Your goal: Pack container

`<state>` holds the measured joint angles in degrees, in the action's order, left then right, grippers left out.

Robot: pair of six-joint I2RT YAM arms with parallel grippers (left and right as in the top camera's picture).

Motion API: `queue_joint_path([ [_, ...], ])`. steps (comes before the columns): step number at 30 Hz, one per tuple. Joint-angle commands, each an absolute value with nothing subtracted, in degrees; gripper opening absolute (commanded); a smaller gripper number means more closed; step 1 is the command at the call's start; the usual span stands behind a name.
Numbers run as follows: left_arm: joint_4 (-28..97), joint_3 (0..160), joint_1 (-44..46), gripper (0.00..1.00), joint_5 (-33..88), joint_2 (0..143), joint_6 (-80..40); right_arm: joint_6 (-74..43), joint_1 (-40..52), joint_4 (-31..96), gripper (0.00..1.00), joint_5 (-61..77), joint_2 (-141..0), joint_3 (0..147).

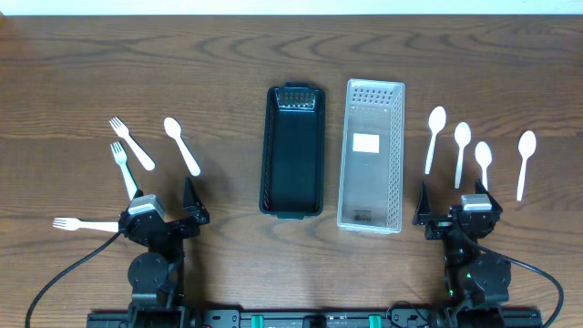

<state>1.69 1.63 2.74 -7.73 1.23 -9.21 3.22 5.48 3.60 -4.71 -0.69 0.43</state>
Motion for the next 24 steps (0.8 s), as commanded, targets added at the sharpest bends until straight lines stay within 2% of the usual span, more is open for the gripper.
queue_joint_path([
  [1,3.81,0.54,2.92,0.98,-9.06,1.34,-9.45,3.73,6.39,3.84,0.99,-4.67,-0.34,0.32],
  [14,3.81,0.54,2.92,0.98,-9.06,1.34,-9.47,3.31,6.42,3.86,0.99,-3.81,-0.34,0.32],
  [21,3.4,0.54,2.92,0.98,-11.0,1.34,-9.72,-4.23,6.39,4.08,0.99,-2.74,-0.93,0.32],
  [24,2.44,0.56,2.92,0.98,-10.98,1.37,-17.28,-4.23,6.39,3.27,0.99,-2.81,-3.03,0.54],
])
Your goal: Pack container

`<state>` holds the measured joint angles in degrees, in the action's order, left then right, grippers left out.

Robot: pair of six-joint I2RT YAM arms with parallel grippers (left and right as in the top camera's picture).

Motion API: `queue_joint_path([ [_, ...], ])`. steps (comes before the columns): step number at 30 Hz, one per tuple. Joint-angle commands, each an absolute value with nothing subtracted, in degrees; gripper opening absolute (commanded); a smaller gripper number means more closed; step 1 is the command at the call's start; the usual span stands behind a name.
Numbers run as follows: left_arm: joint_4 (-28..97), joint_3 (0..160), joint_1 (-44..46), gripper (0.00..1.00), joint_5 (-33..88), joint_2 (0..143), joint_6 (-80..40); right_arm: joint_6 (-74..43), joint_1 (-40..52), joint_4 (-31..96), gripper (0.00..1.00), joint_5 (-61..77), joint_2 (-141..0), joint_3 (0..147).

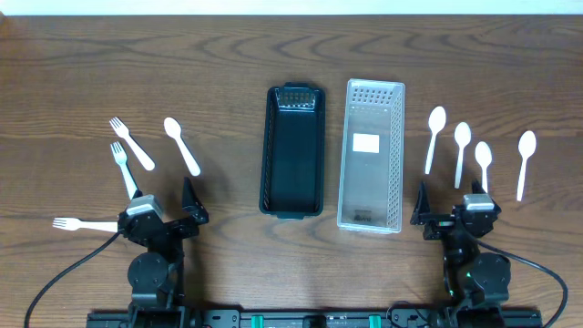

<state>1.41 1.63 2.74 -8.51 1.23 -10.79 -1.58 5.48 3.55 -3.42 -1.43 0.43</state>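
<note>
A black tray (293, 155) and a clear perforated tray (372, 157) lie side by side at the table's middle. Left of them lie white plastic pieces: two forks (130, 142) (122, 168), a third fork (82, 224) by the left arm, and a spoon (181, 144). To the right lie several white spoons (434, 137) (461, 150) (482, 162) (525, 162). My left gripper (189, 208) sits low near the front edge, holding nothing. My right gripper (423, 208) is just below the spoons, also holding nothing. Whether the jaws are open cannot be read from above.
The wooden table (228, 55) stretches to the back. Both arm bases and a black rail (301, 319) line the front edge, with cables trailing from each arm.
The right arm has shifted very slightly left and forward. The left arm and all cutlery stay where they were.
</note>
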Motion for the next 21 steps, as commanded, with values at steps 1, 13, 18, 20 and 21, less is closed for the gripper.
queue_joint_path([
  [1,2.0,0.82,2.92,0.98,-10.92,1.37,-19.73,-4.23,6.37,2.9,0.99,-2.87,-4.01,1.1],
  [13,9.8,30.28,2.92,0.98,-7.16,27.66,-10.46,-4.19,-1.21,5.02,0.99,-2.76,-35.03,26.87],
  [18,21.65,49.52,2.92,0.98,-6.42,47.03,-10.04,-4.01,-3.36,24.27,0.99,3.03,-51.81,46.57],
  [20,29.58,57.98,2.92,0.98,-5.26,55.0,-10.02,-2.59,-3.46,32.95,0.99,3.07,-58.87,54.78],
  [21,34.0,62.39,2.92,0.98,-4.43,59.33,-9.98,-2.52,-3.44,36.67,0.99,3.09,-62.15,58.61],
])
